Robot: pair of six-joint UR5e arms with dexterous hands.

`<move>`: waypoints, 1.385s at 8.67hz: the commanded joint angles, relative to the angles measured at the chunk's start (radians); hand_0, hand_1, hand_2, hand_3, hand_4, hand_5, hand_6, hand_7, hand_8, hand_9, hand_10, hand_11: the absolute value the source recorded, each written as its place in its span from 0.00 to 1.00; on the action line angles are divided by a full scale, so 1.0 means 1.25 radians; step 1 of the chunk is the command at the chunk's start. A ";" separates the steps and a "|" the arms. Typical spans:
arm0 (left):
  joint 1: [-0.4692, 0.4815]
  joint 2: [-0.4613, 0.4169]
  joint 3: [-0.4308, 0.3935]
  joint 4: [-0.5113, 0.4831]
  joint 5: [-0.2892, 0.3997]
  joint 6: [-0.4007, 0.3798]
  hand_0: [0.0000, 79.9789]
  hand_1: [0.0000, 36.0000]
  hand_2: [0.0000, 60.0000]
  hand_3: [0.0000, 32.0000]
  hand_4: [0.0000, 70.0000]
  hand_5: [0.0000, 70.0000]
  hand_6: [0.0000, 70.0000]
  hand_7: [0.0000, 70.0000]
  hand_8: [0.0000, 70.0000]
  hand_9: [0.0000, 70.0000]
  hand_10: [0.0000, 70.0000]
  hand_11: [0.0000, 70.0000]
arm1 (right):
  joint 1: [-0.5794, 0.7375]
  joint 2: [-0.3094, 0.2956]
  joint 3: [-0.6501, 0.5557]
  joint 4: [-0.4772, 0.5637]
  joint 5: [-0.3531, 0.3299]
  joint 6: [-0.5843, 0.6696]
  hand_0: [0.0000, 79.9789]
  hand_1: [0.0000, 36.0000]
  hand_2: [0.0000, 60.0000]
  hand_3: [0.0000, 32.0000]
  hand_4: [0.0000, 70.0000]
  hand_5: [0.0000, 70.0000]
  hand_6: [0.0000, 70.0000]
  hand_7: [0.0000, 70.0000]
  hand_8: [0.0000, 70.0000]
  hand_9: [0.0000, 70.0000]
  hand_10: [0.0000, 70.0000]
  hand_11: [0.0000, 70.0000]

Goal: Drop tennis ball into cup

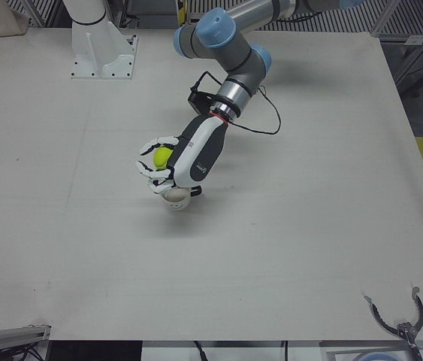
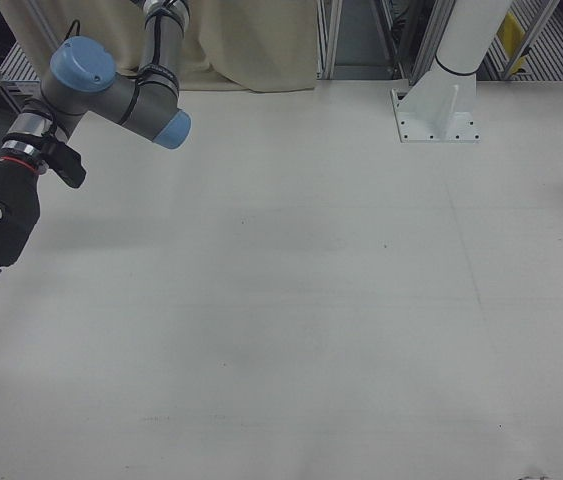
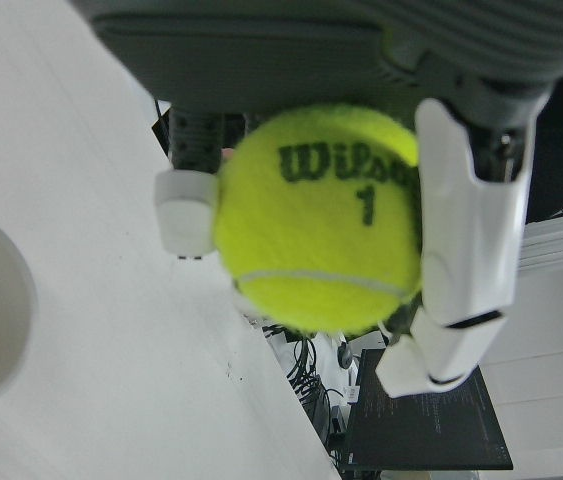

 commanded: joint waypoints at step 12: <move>0.013 0.010 -0.005 -0.016 -0.004 -0.018 1.00 1.00 1.00 0.00 0.12 0.19 0.05 0.00 0.00 0.01 0.03 0.11 | 0.000 -0.001 0.000 0.000 0.000 0.001 0.00 0.00 0.00 0.00 0.00 0.00 0.00 0.00 0.00 0.00 0.00 0.00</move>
